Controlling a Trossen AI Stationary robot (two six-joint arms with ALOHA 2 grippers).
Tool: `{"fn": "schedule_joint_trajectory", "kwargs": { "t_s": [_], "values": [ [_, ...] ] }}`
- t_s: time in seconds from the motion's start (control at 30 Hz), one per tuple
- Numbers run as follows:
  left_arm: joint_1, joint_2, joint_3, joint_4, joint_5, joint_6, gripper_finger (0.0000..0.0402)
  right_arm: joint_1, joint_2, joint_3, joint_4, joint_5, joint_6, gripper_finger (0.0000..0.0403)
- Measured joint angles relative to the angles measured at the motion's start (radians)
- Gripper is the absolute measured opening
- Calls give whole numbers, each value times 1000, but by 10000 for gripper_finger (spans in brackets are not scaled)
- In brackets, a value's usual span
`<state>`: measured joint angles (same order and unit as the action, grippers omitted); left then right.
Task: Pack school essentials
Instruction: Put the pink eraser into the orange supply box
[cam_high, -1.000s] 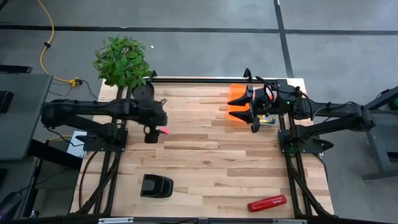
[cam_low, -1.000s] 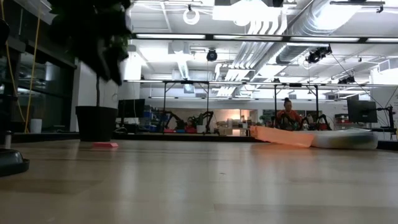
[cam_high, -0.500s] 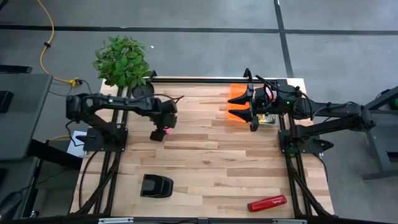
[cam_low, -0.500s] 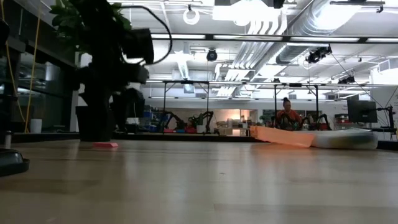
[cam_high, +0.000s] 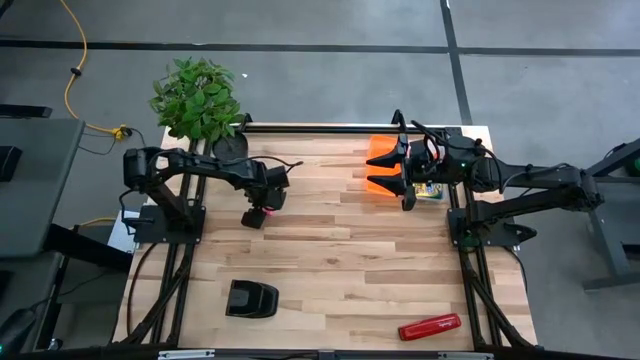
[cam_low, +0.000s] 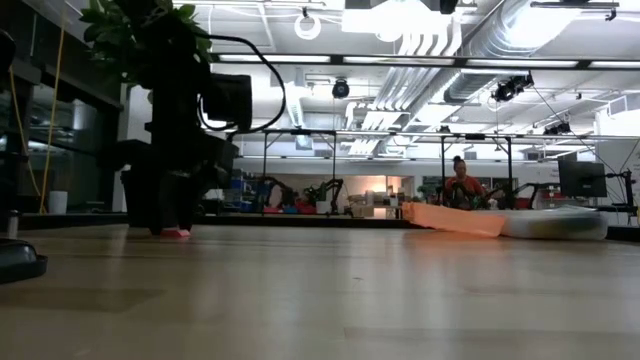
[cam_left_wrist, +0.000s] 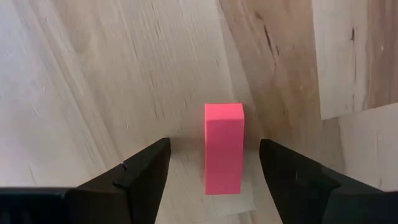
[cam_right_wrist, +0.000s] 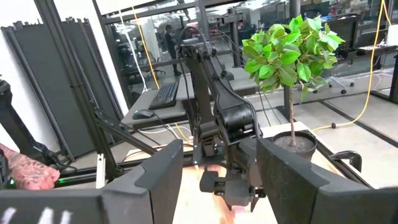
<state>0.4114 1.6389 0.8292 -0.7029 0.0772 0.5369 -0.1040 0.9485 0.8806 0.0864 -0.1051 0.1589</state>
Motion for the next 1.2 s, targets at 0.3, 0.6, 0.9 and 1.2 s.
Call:
{"fn": "schedule_joint_trajectory", "kwargs": {
  "t_s": [0.3,0.6,0.9,1.2],
  "values": [
    [0,-2,-1,-4,0,1,208,0,0,0,0,0,-1,195],
    [0,-2,-2,5,-19,-28,149,0,0,0,0,1,-2,195],
    [0,-2,-2,4,-19,-55,130,0,0,0,0,1,-2,195],
    [-1,-2,-3,3,-25,-102,110,0,0,0,0,1,-2,195]
  ]
}}
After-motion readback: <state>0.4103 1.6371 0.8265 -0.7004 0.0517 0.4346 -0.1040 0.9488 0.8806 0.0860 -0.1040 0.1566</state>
